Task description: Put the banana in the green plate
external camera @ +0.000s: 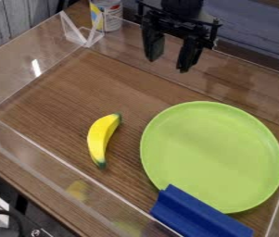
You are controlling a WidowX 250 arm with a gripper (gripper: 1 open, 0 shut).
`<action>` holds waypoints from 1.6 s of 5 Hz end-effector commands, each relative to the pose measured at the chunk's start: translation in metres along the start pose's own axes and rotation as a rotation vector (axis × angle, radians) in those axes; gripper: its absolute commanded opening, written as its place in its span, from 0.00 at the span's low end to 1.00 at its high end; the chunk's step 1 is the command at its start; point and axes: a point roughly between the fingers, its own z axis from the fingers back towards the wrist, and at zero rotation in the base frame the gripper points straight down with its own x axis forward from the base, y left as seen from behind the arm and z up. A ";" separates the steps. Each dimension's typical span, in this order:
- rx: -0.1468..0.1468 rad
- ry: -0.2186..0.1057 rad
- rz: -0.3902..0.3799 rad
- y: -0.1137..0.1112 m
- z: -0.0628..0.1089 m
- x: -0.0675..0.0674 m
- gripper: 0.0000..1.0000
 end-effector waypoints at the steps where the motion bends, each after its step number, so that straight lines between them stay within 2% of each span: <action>1: 0.003 0.024 -0.011 0.003 -0.008 -0.008 1.00; 2: 0.004 0.031 -0.015 0.016 -0.020 -0.037 1.00; 3: 0.005 0.018 -0.008 0.036 -0.031 -0.059 1.00; 4: 0.008 0.015 -0.004 0.054 -0.042 -0.073 1.00; 6: 0.002 0.009 0.002 0.072 -0.066 -0.086 1.00; 8: -0.010 0.006 0.000 0.069 -0.076 -0.085 1.00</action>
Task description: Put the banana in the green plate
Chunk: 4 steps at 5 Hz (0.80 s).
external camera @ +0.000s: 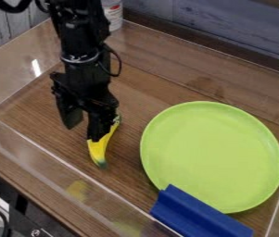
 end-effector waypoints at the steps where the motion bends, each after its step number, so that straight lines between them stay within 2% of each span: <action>1: -0.007 -0.026 0.000 -0.002 0.001 0.004 1.00; 4: -0.057 -0.052 -0.001 -0.008 -0.003 0.006 1.00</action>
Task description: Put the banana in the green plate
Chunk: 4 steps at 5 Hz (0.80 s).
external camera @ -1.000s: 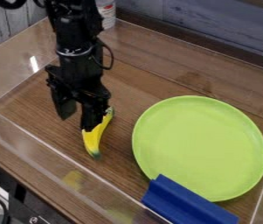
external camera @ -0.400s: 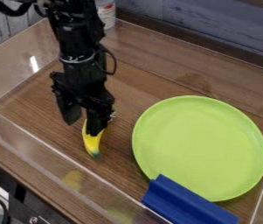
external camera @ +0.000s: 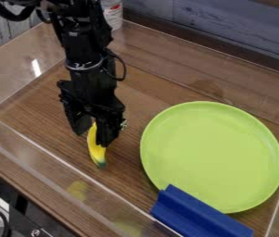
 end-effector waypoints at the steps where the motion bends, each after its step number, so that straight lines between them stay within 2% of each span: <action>1: -0.015 -0.029 0.010 0.001 0.003 0.002 1.00; 4: -0.063 -0.049 0.023 0.000 0.004 0.001 1.00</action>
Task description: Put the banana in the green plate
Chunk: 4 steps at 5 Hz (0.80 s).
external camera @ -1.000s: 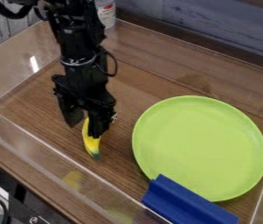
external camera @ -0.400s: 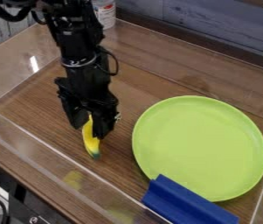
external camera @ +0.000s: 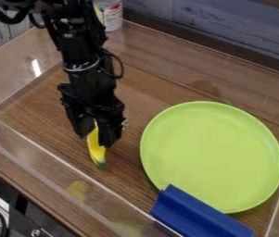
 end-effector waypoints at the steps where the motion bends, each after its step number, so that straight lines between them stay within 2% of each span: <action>1: -0.011 -0.028 0.011 0.001 0.006 0.001 1.00; 4: -0.053 -0.053 0.020 -0.002 0.014 0.000 1.00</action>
